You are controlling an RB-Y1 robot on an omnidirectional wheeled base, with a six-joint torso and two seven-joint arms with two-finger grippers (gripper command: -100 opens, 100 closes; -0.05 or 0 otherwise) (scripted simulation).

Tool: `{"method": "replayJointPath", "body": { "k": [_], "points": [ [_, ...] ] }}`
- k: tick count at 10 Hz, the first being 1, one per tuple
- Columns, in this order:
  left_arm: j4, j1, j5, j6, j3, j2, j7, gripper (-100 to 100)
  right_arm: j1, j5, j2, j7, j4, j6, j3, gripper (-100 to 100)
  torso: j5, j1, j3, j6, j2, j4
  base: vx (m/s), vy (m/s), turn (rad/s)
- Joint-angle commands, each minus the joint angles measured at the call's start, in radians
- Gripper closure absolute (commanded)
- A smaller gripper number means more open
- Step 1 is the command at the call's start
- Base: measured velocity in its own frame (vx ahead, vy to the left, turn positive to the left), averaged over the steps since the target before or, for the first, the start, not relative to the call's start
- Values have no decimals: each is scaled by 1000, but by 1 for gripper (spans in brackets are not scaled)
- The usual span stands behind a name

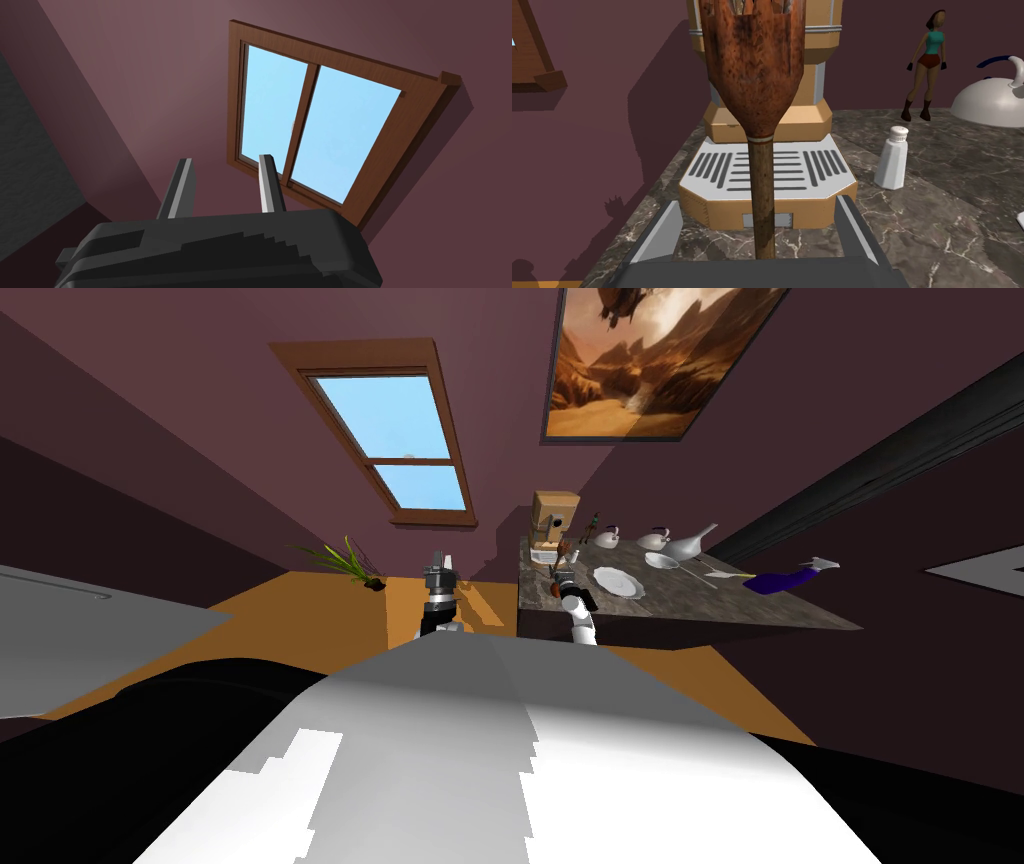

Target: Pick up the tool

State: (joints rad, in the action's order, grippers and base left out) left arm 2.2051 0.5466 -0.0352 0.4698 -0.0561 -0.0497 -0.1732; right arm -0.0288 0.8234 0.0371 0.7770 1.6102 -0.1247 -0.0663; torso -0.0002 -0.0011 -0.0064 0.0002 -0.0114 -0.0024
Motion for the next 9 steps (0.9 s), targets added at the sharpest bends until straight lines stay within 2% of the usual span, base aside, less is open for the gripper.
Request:
{"method": "replayJointPath", "body": {
  "k": [1,2,3,4,8,9],
  "points": [
    [0,0,0,0,0,0,0,0,0,0,0,0,0,0,0,-100,0,0,0,0,0,0,75,-3,7],
    [0,0,0,0,0,0,0,0,-1,1,-1,1,0,1,0,0,0,1,2,0,4,1,14,-1,0],
    [0,0,0,0,0,0,0,0,-1,1,0,1,0,1,0,-100,0,1,5,0,8,2,7,0,0],
    [0,0,0,0,0,0,0,0,-1,1,-1,1,0,1,0,100,0,1,6,0,10,2,0,0,0],
    [0,0,0,0,0,0,0,0,-1,1,0,1,0,1,0,100,0,1,6,0,11,2,0,0,0],
    [0,0,0,0,0,0,0,0,-1,1,0,1,0,1,0,0,0,1,6,0,11,2,0,0,0]
  ]
}}
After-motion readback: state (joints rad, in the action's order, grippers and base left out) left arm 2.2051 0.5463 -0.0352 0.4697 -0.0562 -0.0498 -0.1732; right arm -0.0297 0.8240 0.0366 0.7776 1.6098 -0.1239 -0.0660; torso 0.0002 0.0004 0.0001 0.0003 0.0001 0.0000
